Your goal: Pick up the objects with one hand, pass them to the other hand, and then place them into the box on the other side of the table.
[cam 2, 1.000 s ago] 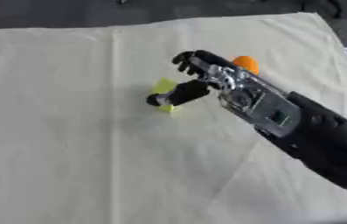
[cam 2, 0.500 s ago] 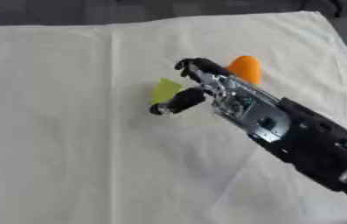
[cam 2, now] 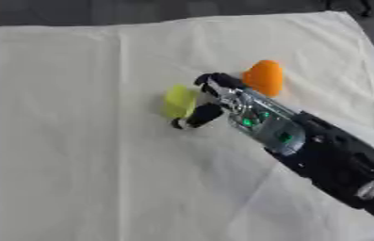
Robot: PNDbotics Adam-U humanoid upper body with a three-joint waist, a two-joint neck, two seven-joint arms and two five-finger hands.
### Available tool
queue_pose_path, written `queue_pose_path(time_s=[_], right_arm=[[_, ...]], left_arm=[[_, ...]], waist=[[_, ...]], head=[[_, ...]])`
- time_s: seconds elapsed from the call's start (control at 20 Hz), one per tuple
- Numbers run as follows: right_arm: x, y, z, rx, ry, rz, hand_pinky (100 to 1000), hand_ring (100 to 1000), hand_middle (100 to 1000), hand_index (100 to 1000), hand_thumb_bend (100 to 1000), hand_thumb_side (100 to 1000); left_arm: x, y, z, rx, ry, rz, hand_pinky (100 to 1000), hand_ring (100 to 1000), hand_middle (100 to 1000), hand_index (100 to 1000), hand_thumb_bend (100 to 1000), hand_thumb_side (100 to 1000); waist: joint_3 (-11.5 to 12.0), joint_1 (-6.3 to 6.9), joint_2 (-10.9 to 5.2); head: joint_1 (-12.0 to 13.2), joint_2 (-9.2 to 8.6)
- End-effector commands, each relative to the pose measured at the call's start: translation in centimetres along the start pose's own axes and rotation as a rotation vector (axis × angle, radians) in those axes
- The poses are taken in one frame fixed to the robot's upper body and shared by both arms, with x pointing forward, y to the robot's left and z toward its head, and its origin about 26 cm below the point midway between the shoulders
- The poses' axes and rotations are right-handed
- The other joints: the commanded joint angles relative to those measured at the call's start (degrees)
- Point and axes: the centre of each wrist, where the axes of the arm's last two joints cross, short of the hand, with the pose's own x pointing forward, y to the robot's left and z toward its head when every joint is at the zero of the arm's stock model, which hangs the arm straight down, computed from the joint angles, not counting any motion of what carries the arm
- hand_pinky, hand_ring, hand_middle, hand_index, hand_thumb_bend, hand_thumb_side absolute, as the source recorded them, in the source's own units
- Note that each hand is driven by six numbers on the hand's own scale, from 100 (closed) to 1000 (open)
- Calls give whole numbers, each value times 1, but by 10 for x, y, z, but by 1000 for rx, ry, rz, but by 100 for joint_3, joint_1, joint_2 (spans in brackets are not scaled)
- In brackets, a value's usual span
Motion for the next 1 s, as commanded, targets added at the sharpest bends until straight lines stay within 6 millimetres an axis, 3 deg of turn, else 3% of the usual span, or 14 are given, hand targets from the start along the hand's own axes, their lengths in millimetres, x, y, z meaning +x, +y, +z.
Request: queue_pose_path(time_s=[0.05,0.35,0.45,0.65,1.0], right_arm=[[-1,-4,-3,-6,10,-44,846,849,735,834,535,293],[-2,-2,-6,-26,21,-138,825,793,569,701,321,182],[-3,-1,-7,-36,22,-161,819,780,529,666,317,103],[-3,1,-3,-43,17,-184,807,752,480,610,328,100],[5,-8,17,-79,-40,-170,792,736,471,595,318,100]], left_arm=[[8,16,0,40,-21,3,847,765,700,781,347,524],[8,16,0,44,-15,10,846,765,698,781,340,527],[7,15,1,43,-10,10,845,765,698,781,343,529],[4,14,0,38,2,8,844,764,696,778,336,525],[0,11,0,27,12,-6,843,763,695,777,338,519]], waist=[[26,-26,2],[43,-26,30],[38,-25,27],[-11,-19,-25],[-118,-11,-219]], head=[[-51,-106],[-71,-127],[-63,-128],[-16,-102],[34,-9]])
